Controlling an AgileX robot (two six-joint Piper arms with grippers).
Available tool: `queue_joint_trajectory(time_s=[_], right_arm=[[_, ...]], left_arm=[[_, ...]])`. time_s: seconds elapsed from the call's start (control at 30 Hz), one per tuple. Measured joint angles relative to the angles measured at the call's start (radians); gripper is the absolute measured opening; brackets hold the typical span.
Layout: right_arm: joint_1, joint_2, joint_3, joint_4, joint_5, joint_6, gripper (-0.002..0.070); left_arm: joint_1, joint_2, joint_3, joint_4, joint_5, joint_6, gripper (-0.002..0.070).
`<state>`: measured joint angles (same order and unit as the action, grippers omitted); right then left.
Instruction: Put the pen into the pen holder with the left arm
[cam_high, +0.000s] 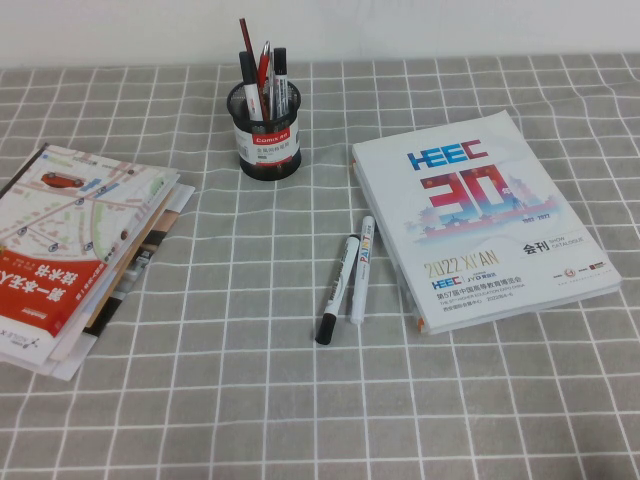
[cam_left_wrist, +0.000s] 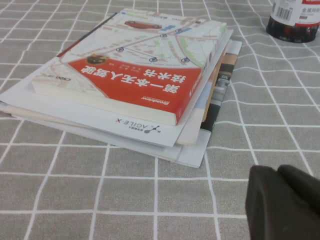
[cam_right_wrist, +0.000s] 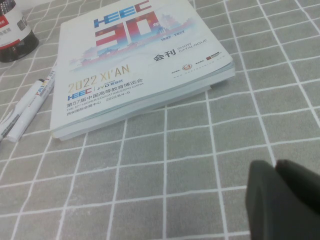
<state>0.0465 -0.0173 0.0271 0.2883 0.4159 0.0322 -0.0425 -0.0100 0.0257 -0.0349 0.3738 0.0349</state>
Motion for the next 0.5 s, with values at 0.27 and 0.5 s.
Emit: queue_joint_trajectory(time_s=[0.27,0.5], right_arm=[[0.000,0.000,0.000,0.000,0.000,0.000,-0.0015],[0.000,0.000,0.000,0.000,0.000,0.000,-0.0015]], left_arm=[[0.000,0.000,0.000,0.000,0.000,0.000,-0.0002],[0.000,0.000,0.000,-0.031,-0.067,-0.066,-0.0002]])
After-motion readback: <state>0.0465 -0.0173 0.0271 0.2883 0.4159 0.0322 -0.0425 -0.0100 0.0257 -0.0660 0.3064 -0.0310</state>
